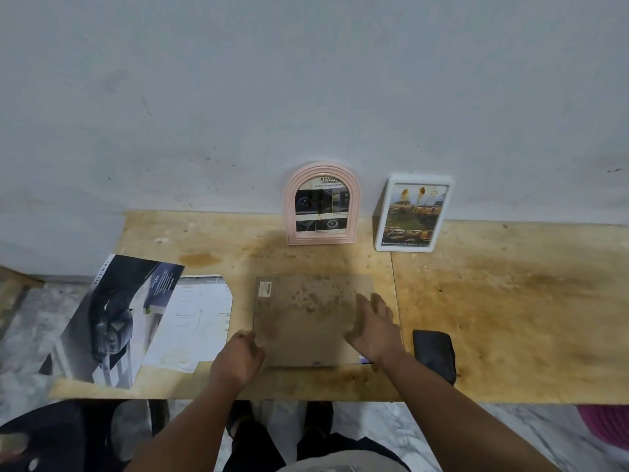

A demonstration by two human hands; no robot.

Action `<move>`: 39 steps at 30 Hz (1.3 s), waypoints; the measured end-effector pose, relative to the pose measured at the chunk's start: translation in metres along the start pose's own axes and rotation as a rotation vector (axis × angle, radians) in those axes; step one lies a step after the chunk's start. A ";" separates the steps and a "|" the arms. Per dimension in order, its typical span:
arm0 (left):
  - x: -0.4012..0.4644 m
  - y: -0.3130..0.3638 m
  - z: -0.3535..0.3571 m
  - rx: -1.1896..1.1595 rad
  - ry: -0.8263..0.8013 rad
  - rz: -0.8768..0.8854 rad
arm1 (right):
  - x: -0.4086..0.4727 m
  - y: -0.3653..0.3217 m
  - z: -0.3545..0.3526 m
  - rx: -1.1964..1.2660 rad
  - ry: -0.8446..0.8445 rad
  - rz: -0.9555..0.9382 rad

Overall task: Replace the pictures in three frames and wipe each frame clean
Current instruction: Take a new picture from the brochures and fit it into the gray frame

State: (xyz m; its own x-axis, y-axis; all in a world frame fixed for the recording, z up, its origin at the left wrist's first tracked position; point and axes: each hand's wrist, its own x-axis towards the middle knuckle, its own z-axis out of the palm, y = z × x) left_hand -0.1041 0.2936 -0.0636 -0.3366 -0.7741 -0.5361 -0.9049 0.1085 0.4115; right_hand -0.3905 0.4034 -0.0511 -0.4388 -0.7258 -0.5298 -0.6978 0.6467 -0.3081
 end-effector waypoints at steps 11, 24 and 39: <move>0.003 -0.008 -0.005 0.036 0.030 -0.016 | 0.012 -0.005 0.001 -0.391 -0.211 -0.164; 0.083 0.053 -0.021 0.519 -0.173 0.310 | 0.063 -0.033 0.004 -0.527 -0.275 -0.278; 0.105 0.047 -0.022 0.514 -0.364 0.249 | 0.068 -0.038 0.012 -0.516 -0.315 -0.227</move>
State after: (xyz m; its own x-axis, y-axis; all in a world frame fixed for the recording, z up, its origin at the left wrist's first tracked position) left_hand -0.1766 0.2041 -0.0845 -0.5357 -0.4382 -0.7218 -0.7675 0.6091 0.1998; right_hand -0.3876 0.3321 -0.0851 -0.1160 -0.6765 -0.7272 -0.9706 0.2328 -0.0618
